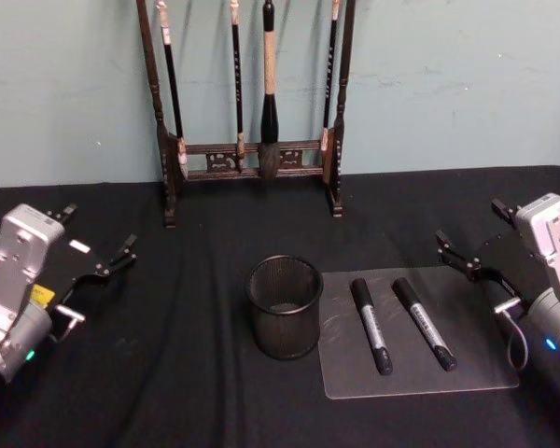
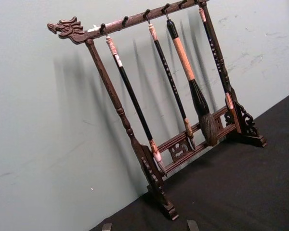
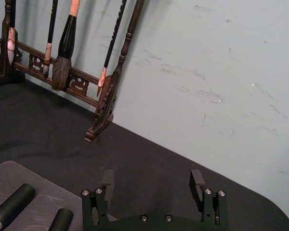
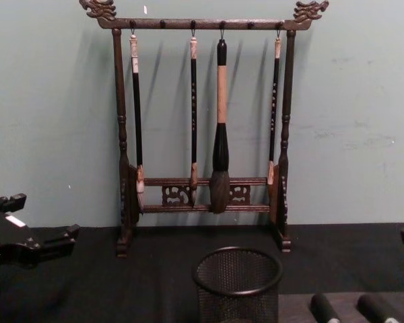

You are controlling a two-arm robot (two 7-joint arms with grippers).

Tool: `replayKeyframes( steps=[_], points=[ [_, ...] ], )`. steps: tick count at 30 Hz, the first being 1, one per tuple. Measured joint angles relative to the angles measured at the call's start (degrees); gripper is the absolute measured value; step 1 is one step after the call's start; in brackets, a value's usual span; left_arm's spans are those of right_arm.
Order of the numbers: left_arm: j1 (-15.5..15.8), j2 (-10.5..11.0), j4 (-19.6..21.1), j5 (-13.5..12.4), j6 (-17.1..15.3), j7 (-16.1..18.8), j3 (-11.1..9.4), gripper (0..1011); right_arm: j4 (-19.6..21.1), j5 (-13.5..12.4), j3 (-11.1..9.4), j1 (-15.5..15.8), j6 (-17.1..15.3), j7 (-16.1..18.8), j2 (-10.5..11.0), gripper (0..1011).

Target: Pick up the water-based marker from the table and place it into the pen holder.

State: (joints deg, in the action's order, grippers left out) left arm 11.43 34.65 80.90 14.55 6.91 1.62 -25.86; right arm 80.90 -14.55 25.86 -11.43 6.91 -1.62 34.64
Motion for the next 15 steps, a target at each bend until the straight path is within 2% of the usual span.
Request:
replayKeyframes(
  steps=[15],
  points=[
    [0.0, 0.0, 0.0, 0.0, 0.0, 0.0, 0.0, 1009, 0.0, 0.0, 0.0, 0.0, 0.0, 0.0, 0.0, 1002]
  ],
)
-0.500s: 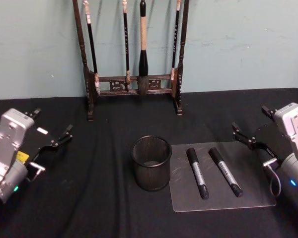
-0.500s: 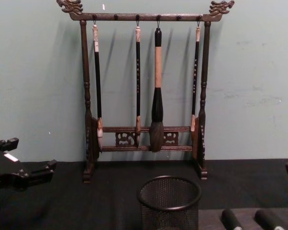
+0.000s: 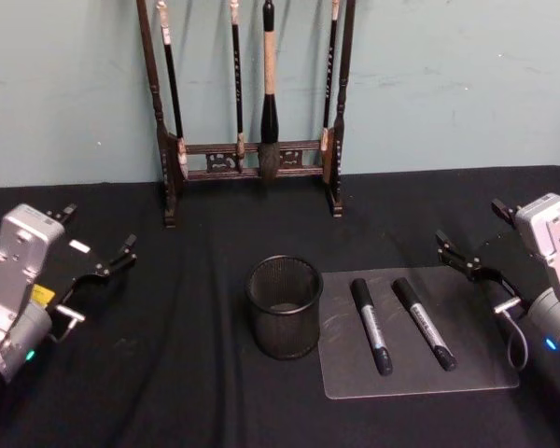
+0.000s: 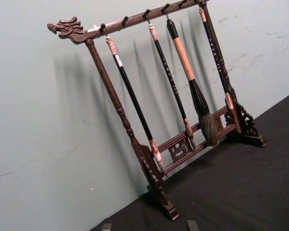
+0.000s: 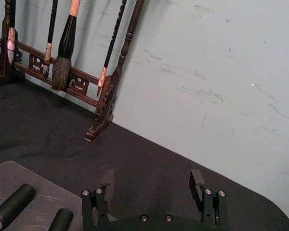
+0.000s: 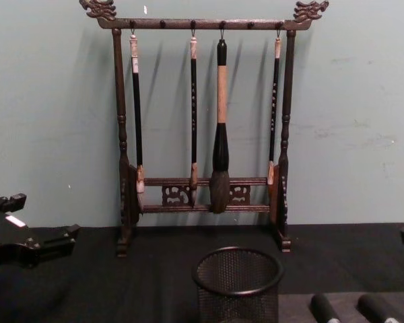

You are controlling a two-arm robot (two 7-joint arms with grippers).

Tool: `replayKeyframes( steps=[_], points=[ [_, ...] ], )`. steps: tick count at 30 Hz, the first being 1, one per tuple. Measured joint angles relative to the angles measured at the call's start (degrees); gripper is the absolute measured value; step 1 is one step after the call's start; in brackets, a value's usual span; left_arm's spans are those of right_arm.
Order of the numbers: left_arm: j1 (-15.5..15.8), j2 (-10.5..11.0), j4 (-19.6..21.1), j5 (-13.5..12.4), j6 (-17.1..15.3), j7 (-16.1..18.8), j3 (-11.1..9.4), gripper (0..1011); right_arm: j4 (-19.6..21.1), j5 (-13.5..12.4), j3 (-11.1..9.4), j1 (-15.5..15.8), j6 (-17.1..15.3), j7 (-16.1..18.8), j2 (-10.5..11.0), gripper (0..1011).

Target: Pick up the water-based marker from the table and place it into the pen holder.

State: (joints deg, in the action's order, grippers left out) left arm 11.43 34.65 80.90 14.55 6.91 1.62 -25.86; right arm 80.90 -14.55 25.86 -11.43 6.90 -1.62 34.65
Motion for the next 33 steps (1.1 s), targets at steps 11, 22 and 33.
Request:
replayKeyframes(
  steps=[11, 22, 33],
  points=[
    [0.0, 0.0, 0.0, 0.0, 0.0, 0.0, 0.0, 1009, 0.0, 0.0, 0.0, 0.0, 0.0, 0.0, 0.0, 1002],
    [0.0, 0.0, 0.0, 0.0, 0.0, 0.0, 0.0, 1009, 0.0, 0.0, 0.0, 0.0, 0.0, 0.0, 0.0, 1000],
    [0.0, 0.0, 0.0, 0.0, 0.0, 0.0, 0.0, 1009, 0.6, -1.0, -1.5, 0.3, -1.5, 2.9, -0.8, 1002]
  ],
)
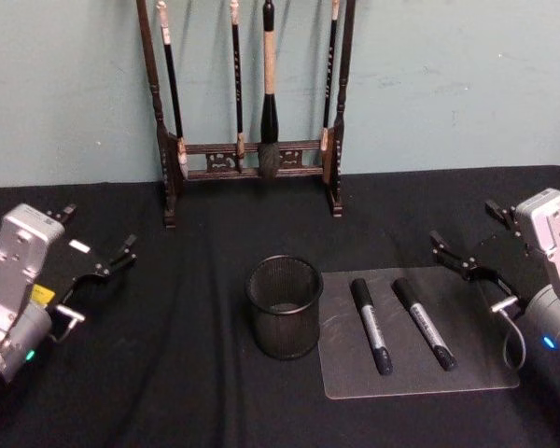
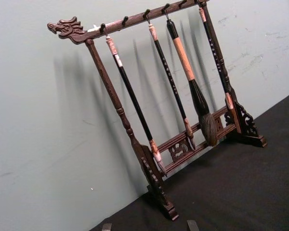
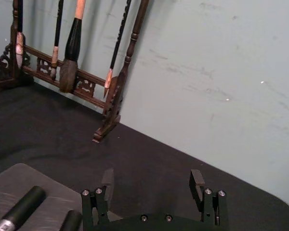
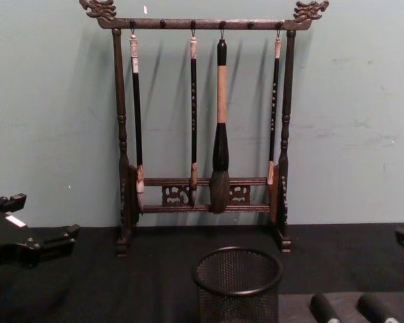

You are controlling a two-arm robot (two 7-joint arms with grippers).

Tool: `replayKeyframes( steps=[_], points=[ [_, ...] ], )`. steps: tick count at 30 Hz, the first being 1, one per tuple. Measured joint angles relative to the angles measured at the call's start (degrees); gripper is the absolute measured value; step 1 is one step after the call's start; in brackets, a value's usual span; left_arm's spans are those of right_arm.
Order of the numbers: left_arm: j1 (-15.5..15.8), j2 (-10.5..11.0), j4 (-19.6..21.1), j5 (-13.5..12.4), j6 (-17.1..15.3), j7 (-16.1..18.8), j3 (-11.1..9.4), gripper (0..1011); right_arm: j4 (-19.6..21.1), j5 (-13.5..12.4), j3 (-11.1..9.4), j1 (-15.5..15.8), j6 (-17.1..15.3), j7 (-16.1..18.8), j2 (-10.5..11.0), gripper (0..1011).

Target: Pick up the water-based marker from the table and place it into the pen holder.

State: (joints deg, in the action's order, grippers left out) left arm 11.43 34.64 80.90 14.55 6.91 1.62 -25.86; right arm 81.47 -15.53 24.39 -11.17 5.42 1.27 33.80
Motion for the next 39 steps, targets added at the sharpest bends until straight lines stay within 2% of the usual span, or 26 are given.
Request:
replayKeyframes(
  steps=[7, 12, 14, 16, 18, 22, 29, 39],
  points=[
    [0.0, 0.0, 0.0, 0.0, 0.0, 0.0, 0.0, 1009, 1.2, -2.7, -0.9, 0.3, -3.1, 3.7, -0.3, 1000],
    [0.0, 0.0, 0.0, 0.0, 0.0, 0.0, 0.0, 1009, 2.5, -5.2, -1.7, 0.7, -6.7, 7.0, -0.4, 1002],
    [0.0, 0.0, 0.0, 0.0, 0.0, 0.0, 0.0, 1009, 3.5, -6.8, -2.2, 0.9, -10.0, 8.8, -0.5, 1002],
    [0.0, 0.0, 0.0, 0.0, 0.0, 0.0, 0.0, 1009, 3.7, -7.1, -2.3, 1.0, -10.6, 9.2, -0.6, 1002],
    [0.0, 0.0, 0.0, 0.0, 0.0, 0.0, 0.0, 1009, 4.4, -8.0, -2.6, 1.1, -13.3, 10.6, -0.6, 1002],
    [0.0, 0.0, 0.0, 0.0, 0.0, 0.0, 0.0, 1009, 4.8, -8.2, -2.7, 1.2, -14.6, 11.6, -0.6, 1000],
    [0.0, 0.0, 0.0, 0.0, 0.0, 0.0, 0.0, 1009, 5.1, -8.4, -3.0, 1.8, -18.7, 12.8, -1.2, 1002],
    [0.0, 0.0, 0.0, 0.0, 0.0, 0.0, 0.0, 1009, 5.0, -7.9, -3.4, 2.2, -21.9, 13.8, -1.9, 1002]
  ],
)
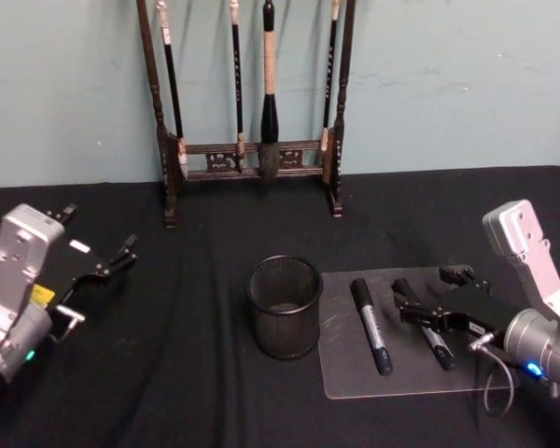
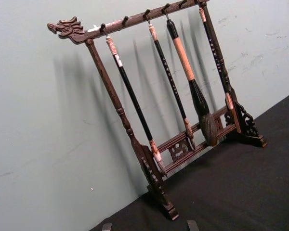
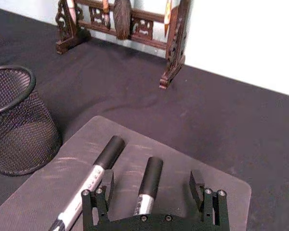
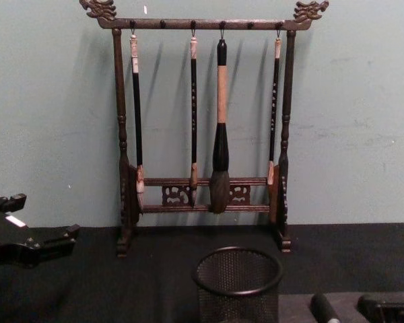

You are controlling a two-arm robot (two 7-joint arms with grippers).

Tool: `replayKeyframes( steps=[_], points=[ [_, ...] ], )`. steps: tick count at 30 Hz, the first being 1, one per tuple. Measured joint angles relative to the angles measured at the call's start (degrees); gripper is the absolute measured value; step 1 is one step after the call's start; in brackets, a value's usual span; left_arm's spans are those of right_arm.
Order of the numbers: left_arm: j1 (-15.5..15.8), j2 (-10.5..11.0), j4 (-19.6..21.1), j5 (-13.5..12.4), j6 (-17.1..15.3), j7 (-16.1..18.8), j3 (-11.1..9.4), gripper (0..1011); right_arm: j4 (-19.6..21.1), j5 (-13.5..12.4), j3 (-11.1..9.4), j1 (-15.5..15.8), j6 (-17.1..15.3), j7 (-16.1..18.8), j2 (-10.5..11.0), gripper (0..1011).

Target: Pick up the water-based marker from the table and place it into the pen holder.

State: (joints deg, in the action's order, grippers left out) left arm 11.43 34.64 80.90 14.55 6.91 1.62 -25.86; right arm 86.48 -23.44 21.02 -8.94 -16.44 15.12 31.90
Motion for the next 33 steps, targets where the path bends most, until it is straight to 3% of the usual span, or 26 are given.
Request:
replayKeyframes(
  steps=[33],
  points=[
    [0.0, 0.0, 0.0, 0.0, 0.0, 0.0, 0.0, 1009, -2.3, 4.5, -1.6, 0.9, -3.1, 3.8, -3.2, 1002]
  ],
)
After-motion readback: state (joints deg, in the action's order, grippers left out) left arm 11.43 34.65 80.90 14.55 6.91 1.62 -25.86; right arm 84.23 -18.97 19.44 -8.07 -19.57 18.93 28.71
